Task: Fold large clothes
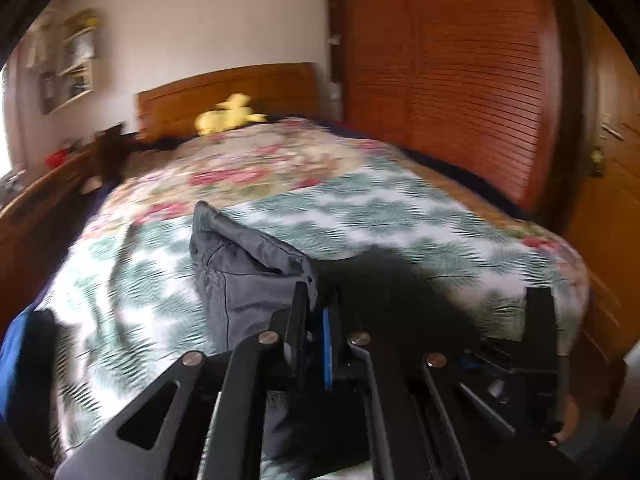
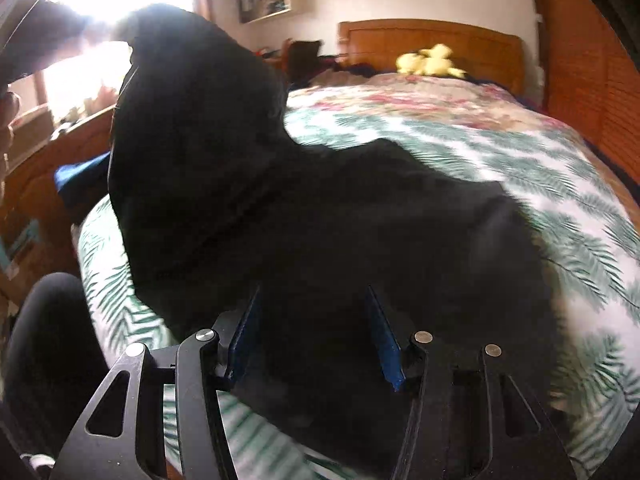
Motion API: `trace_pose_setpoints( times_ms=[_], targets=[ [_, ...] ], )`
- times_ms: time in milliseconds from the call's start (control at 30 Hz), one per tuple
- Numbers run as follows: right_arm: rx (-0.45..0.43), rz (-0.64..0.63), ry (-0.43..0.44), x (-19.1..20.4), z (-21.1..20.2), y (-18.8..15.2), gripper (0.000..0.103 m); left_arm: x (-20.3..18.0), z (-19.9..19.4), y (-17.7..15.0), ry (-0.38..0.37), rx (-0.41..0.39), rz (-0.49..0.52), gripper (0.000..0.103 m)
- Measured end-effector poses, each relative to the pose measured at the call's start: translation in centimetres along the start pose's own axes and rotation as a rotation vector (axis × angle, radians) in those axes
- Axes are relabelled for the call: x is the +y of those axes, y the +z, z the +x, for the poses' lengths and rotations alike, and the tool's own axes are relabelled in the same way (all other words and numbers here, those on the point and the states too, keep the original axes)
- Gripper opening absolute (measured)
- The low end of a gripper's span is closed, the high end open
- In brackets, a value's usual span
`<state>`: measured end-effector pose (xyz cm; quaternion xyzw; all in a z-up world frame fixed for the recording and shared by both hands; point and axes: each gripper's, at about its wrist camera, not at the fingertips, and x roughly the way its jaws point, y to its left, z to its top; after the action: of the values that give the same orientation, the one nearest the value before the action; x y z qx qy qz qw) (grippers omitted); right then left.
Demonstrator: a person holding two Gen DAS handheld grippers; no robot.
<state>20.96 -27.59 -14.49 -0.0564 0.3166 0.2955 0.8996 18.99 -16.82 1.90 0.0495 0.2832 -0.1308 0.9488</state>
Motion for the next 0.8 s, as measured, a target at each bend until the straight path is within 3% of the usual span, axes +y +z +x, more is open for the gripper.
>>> trace_pose_setpoints(
  times_ms=[133,233,333,533,800],
  targets=[
    [-0.034,0.067,-0.056,-3.4,-2.0,0.0,0.053,-3.5,2.8,0.7,-0.037,0.043,0.095,0.002],
    [-0.045,0.117,-0.107,-5.6,-2.9,-0.3,0.053,-4.0,4.1,0.2,-0.063,0.078,0.126,0.003],
    [-0.031,0.153,-0.144,-7.0,-3.1,-1.1,0.053,-4.1,4.0,-0.4,-0.085,0.064,0.139,0.005],
    [0.004,0.139,-0.221,-6.5,-2.6,-1.3,0.053,-1.9,2.1,-1.3,-0.195,0.041,0.105,0.007],
    [-0.002,0.145,-0.269,-5.0,-3.7,-0.3,0.053,1.7,-1.3,-3.3,-0.260,-0.012,0.082,0.008]
  ],
)
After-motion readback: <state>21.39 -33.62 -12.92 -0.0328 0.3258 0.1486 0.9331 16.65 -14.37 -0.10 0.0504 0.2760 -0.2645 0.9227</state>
